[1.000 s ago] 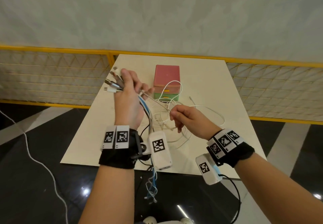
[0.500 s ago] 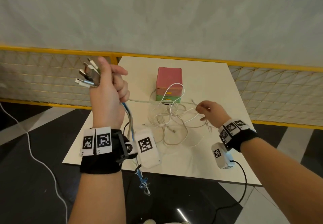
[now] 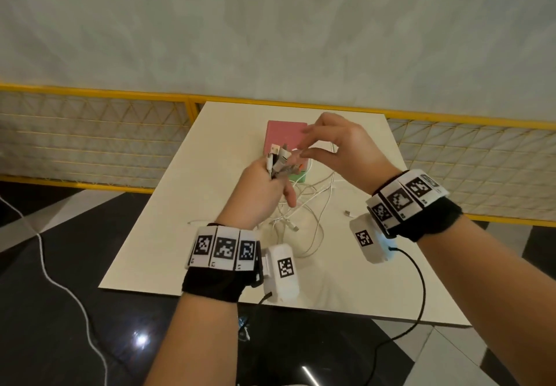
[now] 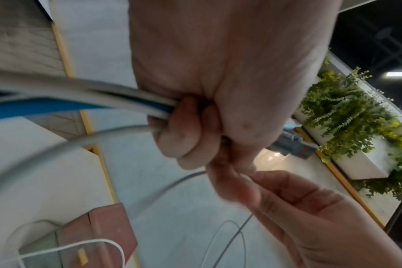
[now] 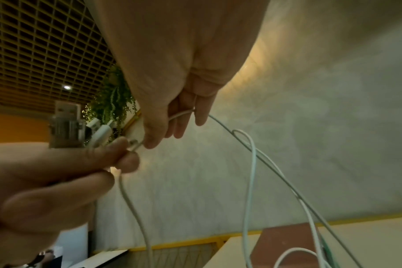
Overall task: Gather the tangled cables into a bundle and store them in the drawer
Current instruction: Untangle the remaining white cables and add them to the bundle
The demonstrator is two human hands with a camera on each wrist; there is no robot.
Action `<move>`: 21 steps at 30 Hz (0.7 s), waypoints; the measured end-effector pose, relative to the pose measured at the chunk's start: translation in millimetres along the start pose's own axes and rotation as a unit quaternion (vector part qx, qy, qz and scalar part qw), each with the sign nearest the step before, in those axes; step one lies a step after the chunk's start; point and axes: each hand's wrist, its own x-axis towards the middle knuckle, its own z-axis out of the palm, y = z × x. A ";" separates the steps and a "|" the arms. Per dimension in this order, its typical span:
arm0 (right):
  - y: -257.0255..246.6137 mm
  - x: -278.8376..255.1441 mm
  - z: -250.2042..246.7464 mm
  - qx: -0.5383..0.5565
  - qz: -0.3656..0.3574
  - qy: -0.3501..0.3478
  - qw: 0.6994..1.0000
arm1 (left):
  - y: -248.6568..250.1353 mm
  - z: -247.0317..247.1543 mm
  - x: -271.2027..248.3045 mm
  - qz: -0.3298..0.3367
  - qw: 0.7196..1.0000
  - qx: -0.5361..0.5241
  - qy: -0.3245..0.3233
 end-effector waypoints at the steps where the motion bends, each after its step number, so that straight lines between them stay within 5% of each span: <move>1: 4.0 -0.8 0.5 -0.002 0.000 -0.013 1.000 | 0.7 -0.6 0.0 -0.004 1.000 0.005 0.020; 3: 19.7 -7.3 5.2 -0.010 0.029 -0.041 0.999 | 5.2 -6.6 -1.3 0.003 0.995 -0.022 0.092; 7: 67.5 -34.1 14.1 -0.039 0.203 -0.137 0.969 | 8.7 -35.9 -1.3 0.056 0.951 -0.149 0.264; 11: 79.2 -37.8 9.0 0.013 0.270 -0.103 0.957 | -8.4 -51.1 3.6 0.032 0.937 -0.121 0.326; 15: 67.4 -8.6 -3.8 0.016 0.234 -0.014 0.972 | -14.7 -41.9 -0.7 0.025 0.934 -0.130 0.331; 21: 28.4 32.8 -15.4 -0.066 0.029 -0.091 0.993 | 3.3 -15.8 8.0 0.098 0.963 -0.168 0.185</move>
